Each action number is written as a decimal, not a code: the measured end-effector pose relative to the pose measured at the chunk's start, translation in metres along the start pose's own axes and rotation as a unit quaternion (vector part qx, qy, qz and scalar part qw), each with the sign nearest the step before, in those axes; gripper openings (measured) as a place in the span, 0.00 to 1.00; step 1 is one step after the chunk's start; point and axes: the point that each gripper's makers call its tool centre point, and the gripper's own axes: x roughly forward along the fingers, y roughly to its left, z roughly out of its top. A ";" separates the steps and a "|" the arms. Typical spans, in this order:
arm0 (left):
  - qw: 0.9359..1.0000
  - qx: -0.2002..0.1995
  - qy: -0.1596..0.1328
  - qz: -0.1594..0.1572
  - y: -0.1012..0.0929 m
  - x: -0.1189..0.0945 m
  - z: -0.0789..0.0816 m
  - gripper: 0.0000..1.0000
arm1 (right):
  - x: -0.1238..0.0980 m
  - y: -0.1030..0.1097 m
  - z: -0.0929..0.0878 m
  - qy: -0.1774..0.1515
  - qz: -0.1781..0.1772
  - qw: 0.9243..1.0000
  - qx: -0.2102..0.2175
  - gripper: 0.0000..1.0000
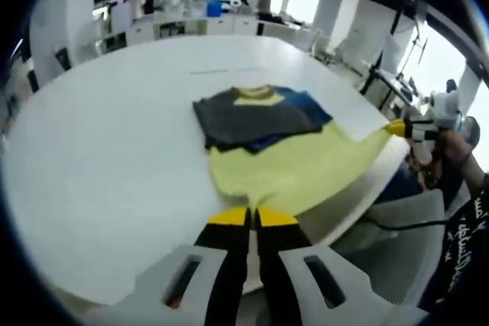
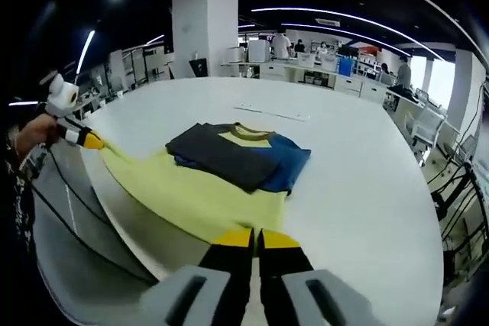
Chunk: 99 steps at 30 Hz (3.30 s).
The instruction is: Fold the garment on the visible template until the final outline fits inside the template.
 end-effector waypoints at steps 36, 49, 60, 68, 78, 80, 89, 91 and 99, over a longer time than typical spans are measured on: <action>0.995 0.032 -0.090 0.039 0.042 0.013 0.092 0.00 | 0.038 -0.026 0.097 -0.065 0.001 0.997 -0.044 0.00; 0.990 0.042 -0.123 0.061 0.057 0.023 0.130 0.00 | 0.055 -0.041 0.135 -0.099 -0.015 0.993 -0.058 0.00; 0.986 0.036 -0.147 0.075 0.058 0.039 0.152 0.00 | 0.079 -0.055 0.152 -0.113 -0.024 0.992 -0.052 0.00; 0.981 0.040 -0.168 0.082 0.075 0.055 0.171 0.00 | 0.096 -0.066 0.166 -0.124 -0.032 0.990 -0.053 0.00; 0.975 0.033 -0.199 0.092 0.093 0.076 0.187 0.00 | 0.118 -0.079 0.173 -0.133 -0.042 0.989 -0.039 0.00; 0.974 0.028 -0.203 0.094 0.097 0.081 0.189 0.00 | 0.122 -0.081 0.174 -0.134 -0.043 0.989 -0.037 0.00; 0.970 0.009 -0.222 0.102 0.109 0.102 0.199 0.00 | 0.145 -0.092 0.181 -0.141 -0.048 0.989 -0.024 0.00; 0.969 0.008 -0.222 0.105 0.110 0.106 0.198 0.00 | 0.150 -0.093 0.180 -0.139 -0.048 0.989 -0.023 0.00; 0.969 -0.002 -0.219 0.112 0.125 0.133 0.194 0.00 | 0.173 -0.096 0.171 -0.127 -0.053 0.990 -0.019 0.00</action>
